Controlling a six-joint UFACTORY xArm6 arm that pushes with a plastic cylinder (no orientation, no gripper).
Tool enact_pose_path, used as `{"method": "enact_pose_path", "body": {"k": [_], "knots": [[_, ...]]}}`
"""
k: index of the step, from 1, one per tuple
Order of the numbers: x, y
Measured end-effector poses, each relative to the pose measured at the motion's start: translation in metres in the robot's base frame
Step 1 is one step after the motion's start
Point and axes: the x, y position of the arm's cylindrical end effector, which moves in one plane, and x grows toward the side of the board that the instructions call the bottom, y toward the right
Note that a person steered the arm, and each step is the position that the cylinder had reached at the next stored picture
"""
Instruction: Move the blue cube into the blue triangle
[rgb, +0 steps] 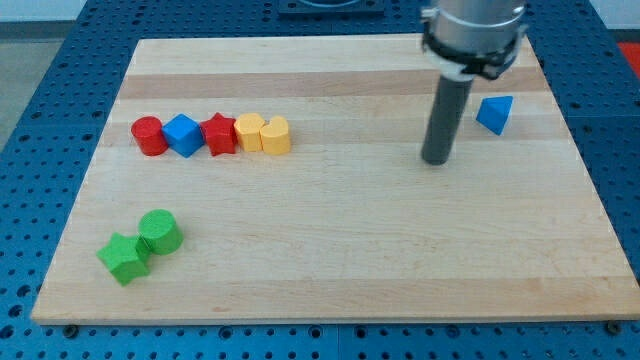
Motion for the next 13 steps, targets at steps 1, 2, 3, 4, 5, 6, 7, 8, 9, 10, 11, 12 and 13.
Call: {"method": "enact_pose_path", "body": {"k": [1,2,3,4,5,6,7,8,9,10,11,12,13], "knots": [[0.002,-0.049],[0.005,-0.096],[0.012,-0.143],[0.012,-0.190],[0.012,-0.231],[0.012,-0.269],[0.012,-0.299],[0.004,-0.307],[-0.013,-0.307],[-0.025,-0.307],[-0.037,-0.307],[-0.053,-0.307],[-0.068,-0.307]]}}
